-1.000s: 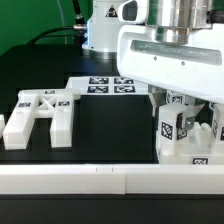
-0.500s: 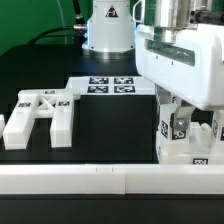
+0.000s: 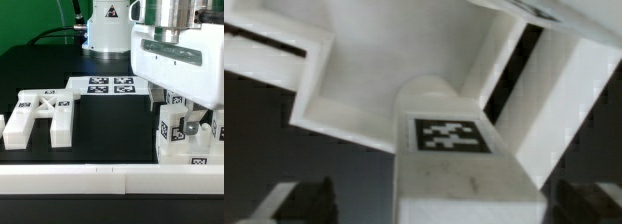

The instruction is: Assemble chair

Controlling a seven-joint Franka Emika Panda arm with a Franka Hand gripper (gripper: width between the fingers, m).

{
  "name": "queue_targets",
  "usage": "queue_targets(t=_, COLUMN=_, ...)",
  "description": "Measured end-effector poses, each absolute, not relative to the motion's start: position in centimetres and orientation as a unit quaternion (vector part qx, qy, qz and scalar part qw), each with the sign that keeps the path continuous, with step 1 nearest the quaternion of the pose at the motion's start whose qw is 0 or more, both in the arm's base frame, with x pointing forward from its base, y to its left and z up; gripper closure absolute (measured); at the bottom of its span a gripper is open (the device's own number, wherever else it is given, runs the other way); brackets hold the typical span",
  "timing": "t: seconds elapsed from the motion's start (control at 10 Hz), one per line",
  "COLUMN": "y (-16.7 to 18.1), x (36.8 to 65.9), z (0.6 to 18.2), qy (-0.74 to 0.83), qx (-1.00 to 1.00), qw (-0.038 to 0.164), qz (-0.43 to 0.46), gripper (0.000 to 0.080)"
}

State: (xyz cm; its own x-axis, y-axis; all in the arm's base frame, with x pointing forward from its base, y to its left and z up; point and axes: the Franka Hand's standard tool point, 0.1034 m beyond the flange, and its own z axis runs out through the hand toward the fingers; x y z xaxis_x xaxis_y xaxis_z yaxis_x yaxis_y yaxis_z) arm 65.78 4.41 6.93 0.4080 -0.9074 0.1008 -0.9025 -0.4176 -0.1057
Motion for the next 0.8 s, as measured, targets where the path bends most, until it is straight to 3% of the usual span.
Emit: queue_targets(t=0.8, y=4.50, x=65.92, z=7.17, qy=0.256, qx=-0.964, qw=-0.004, qz=-0.075, gripper=0.0150)
